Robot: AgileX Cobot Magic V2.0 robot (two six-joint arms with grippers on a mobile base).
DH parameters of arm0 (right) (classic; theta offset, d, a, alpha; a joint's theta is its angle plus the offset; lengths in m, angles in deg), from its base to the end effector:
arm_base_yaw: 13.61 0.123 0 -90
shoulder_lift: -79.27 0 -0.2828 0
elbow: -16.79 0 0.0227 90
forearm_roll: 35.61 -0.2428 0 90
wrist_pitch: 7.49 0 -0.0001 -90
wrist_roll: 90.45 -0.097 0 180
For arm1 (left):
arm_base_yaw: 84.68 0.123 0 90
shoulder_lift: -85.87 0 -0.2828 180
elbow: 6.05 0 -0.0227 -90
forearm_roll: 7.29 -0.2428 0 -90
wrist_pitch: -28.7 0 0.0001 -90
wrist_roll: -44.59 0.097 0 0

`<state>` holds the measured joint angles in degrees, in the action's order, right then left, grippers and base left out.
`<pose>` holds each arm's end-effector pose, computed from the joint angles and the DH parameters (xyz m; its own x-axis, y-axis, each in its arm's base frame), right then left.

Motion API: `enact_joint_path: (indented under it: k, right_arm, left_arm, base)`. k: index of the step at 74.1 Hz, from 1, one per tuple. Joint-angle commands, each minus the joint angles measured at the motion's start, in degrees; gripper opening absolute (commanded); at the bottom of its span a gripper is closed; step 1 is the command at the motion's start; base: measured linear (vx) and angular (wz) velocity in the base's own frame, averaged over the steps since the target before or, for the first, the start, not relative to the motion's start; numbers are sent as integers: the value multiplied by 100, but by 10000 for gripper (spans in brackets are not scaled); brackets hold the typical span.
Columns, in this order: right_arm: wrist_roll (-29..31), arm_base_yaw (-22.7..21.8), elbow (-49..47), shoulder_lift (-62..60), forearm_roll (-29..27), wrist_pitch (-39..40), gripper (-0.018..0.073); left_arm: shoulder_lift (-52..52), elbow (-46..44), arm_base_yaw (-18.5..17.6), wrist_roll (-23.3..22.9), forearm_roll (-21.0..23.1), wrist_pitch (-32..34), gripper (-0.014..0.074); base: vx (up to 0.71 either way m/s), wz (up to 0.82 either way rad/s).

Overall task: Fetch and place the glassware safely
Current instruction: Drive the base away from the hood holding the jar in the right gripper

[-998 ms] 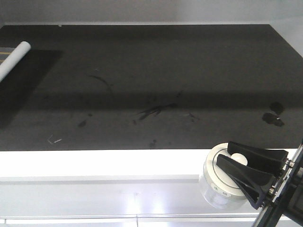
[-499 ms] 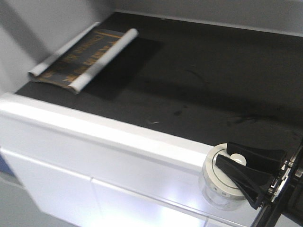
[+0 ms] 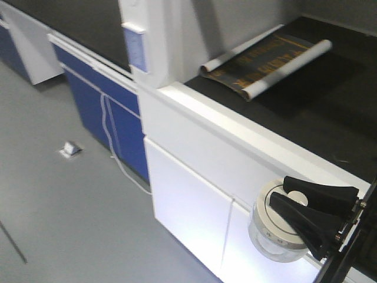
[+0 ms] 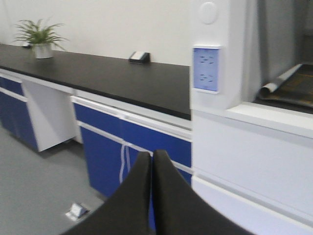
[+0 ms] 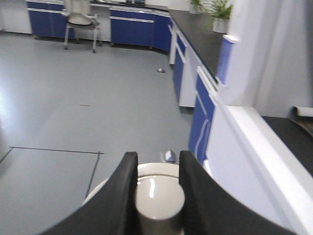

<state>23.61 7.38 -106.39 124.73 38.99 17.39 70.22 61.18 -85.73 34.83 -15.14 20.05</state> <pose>0.1092 0.0839 0.2869 0.0030 -0.1210 -0.9926 -0.7097 0.6991 -0.0874 0.0628 0.0009 0.2494 -0.0252 -0.0344 -0.9991 -0.0031 0.9994 -0.0343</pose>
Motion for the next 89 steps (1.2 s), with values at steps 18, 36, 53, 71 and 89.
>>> enact_joint_path:
  k: [18, 36, 53, 71, 89]
  right_arm:
    - [31, -12, -182, -50, -198, 174, -1]
    - [31, -12, -182, -50, -191, 160, -1]
    - [31, -12, -182, -50, -191, 160, -1]
    - [31, -12, -182, -50, -191, 160, -1]
    - [31, -12, -182, -50, -191, 160, -1]
  left_arm:
    - [-70, -147, -49, -40, 43, 409, -7]
    - [-70, -147, -49, -40, 43, 409, -7]
    - [-70, -147, -49, -40, 43, 409, -7]
    - [-70, -147, -49, -40, 43, 409, -7]
    - [-70, -147, -49, -40, 43, 409, -7]
  base:
    - [-9, 98]
    - [-6, 63]
    - [-1, 47]
    - [1, 54]
    - [7, 21]
